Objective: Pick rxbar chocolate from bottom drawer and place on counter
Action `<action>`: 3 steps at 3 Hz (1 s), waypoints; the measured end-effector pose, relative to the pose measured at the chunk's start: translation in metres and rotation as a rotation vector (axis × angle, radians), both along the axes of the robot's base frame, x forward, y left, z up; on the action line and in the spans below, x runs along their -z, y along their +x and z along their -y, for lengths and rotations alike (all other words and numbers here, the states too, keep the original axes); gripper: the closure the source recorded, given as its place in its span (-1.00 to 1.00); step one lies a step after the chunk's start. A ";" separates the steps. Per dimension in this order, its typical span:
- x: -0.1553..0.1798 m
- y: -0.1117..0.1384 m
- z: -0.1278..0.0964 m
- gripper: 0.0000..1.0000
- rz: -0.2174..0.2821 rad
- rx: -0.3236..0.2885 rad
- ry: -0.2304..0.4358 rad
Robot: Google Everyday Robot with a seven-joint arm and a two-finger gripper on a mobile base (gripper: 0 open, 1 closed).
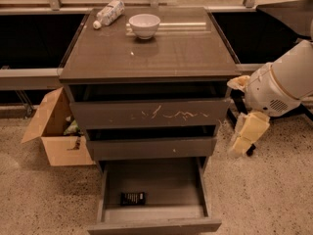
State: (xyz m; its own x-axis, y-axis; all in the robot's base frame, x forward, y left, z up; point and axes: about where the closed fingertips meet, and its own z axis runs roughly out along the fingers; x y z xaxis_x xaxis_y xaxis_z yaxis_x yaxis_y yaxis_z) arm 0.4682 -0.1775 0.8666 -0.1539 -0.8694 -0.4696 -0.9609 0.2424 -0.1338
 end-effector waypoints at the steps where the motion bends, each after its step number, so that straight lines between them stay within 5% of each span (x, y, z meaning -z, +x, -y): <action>1: 0.000 0.000 0.000 -1.00 -0.001 -0.001 -0.002; 3: 0.070 0.010 -0.035 -1.00 -0.055 -0.101 0.110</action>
Offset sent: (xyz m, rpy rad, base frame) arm 0.0128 0.0220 -0.0573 0.0687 0.0532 0.0754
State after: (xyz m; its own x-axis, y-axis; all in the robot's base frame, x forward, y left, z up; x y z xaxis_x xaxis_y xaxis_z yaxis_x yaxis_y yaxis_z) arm 0.4779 -0.1421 0.7970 -0.0966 -0.8256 -0.5559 -0.9863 0.1545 -0.0581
